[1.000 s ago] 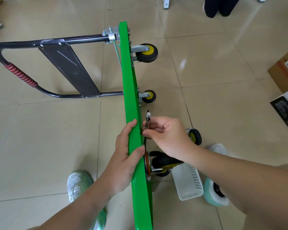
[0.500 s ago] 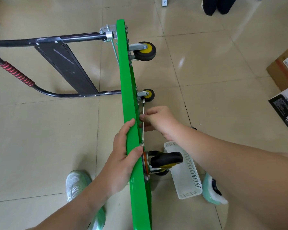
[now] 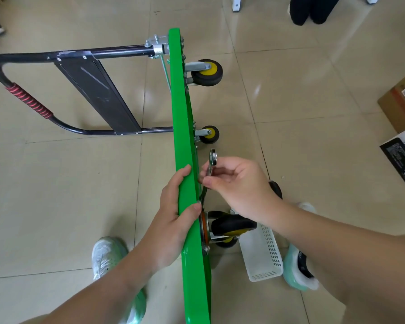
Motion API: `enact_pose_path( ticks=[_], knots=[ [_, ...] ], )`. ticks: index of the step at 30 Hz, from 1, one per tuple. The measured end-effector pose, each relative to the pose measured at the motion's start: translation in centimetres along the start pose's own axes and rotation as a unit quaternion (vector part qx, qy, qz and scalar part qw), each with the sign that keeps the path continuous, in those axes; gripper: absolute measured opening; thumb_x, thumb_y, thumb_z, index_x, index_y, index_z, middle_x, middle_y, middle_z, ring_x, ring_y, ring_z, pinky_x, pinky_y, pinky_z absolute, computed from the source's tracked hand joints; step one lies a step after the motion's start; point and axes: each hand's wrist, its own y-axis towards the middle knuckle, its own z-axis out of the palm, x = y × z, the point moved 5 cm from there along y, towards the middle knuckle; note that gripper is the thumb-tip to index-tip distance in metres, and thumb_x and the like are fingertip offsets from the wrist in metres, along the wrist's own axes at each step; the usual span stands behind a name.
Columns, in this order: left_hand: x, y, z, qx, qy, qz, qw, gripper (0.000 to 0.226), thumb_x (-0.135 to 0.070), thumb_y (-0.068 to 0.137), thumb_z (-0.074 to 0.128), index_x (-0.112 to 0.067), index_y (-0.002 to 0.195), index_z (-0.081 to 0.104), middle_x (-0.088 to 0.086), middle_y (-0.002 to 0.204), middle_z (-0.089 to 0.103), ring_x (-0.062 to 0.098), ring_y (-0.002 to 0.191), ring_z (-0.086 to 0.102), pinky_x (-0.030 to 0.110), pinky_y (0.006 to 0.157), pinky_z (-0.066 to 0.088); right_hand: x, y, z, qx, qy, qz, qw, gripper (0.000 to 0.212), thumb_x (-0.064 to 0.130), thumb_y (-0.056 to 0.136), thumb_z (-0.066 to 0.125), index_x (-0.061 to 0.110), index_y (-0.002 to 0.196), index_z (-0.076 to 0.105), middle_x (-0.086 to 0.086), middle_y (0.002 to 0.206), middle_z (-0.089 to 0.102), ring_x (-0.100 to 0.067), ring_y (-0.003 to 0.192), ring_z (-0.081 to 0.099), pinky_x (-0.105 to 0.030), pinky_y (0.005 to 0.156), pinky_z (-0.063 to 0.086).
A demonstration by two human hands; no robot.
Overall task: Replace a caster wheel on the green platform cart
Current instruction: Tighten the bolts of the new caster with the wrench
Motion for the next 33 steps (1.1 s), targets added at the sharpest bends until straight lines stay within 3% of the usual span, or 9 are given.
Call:
enact_pose_path(
  ticks=[4,9,12,16,20,24,29,33],
  knots=[
    [0.0,0.0,-0.1,-0.001,-0.002,-0.001,1.0,0.07,-0.053,0.081,0.055,-0.067,0.144,0.029,-0.012,0.154,0.037,0.01,0.143,0.04,0.05,0.122,0.033,-0.7,-0.6,0.8,0.023,0.001,0.012,1.0,0.036,-0.014,0.083,0.069,0.021,0.094,0.071,0.008,0.084,0.076,-0.008,0.086,0.073,-0.021,0.082,0.057],
    [-0.2,0.0,0.0,-0.001,0.003,-0.001,1.0,0.067,-0.036,0.089,0.056,-0.067,0.142,0.029,-0.016,0.154,0.037,0.001,0.142,0.04,0.039,0.122,0.035,-1.3,-0.3,1.1,0.032,-0.024,0.005,0.999,0.028,-0.008,0.086,0.069,0.003,0.111,0.071,-0.009,0.1,0.076,-0.021,0.096,0.074,-0.033,0.09,0.059],
    [-0.3,0.0,0.0,0.0,0.008,-0.002,1.0,0.068,-0.033,0.089,0.054,-0.068,0.141,0.028,-0.018,0.154,0.036,-0.005,0.14,0.039,0.029,0.121,0.034,-1.4,-0.1,1.1,0.024,-0.029,0.005,0.999,0.027,-0.009,0.085,0.07,0.005,0.108,0.072,-0.009,0.098,0.076,-0.021,0.094,0.074,-0.033,0.09,0.059],
    [-0.3,-0.1,0.0,-0.002,0.009,-0.004,1.0,0.068,-0.035,0.09,0.055,-0.069,0.142,0.027,-0.016,0.155,0.036,0.0,0.142,0.038,0.039,0.124,0.031,-1.7,0.8,0.7,-0.002,-0.047,0.01,0.999,0.032,-0.006,0.084,0.073,0.023,0.096,0.071,-0.001,0.091,0.076,-0.019,0.089,0.074,-0.033,0.087,0.06],
    [-0.3,-0.1,-0.1,-0.001,0.001,-0.004,1.0,0.067,-0.051,0.085,0.056,-0.071,0.141,0.028,-0.014,0.155,0.037,0.003,0.142,0.04,0.045,0.123,0.032,-2.1,2.5,0.5,-0.011,-0.072,0.031,0.997,0.029,0.002,0.085,0.074,0.028,0.096,0.071,0.002,0.09,0.076,-0.014,0.087,0.075,-0.032,0.086,0.06],
    [-0.3,-0.1,0.0,0.001,-0.003,-0.004,1.0,0.068,-0.056,0.08,0.055,-0.071,0.141,0.028,-0.011,0.155,0.036,0.008,0.142,0.042,0.048,0.123,0.033,-3.6,4.2,0.1,-0.014,-0.044,0.103,0.994,0.018,0.007,0.089,0.072,0.009,0.107,0.073,-0.008,0.092,0.078,-0.022,0.086,0.076,-0.038,0.081,0.062],
    [-0.2,-0.1,0.0,0.006,0.004,-0.001,1.0,0.069,-0.057,0.081,0.055,-0.071,0.142,0.027,-0.011,0.158,0.035,0.009,0.144,0.041,0.048,0.123,0.032,-4.6,5.0,0.2,-0.02,0.021,0.186,0.982,0.011,0.005,0.089,0.072,0.015,0.092,0.067,-0.011,0.095,0.074,-0.024,0.082,0.073,-0.036,0.076,0.062],
    [-0.1,0.0,0.0,0.005,-0.002,-0.001,1.0,0.068,-0.056,0.081,0.056,-0.072,0.141,0.028,-0.009,0.157,0.036,0.012,0.143,0.043,0.049,0.122,0.034,-4.4,4.9,0.0,-0.042,0.0,0.172,0.984,0.013,0.006,0.09,0.071,0.005,0.103,0.071,-0.013,0.095,0.076,-0.025,0.082,0.075,-0.041,0.078,0.063]
  ],
)
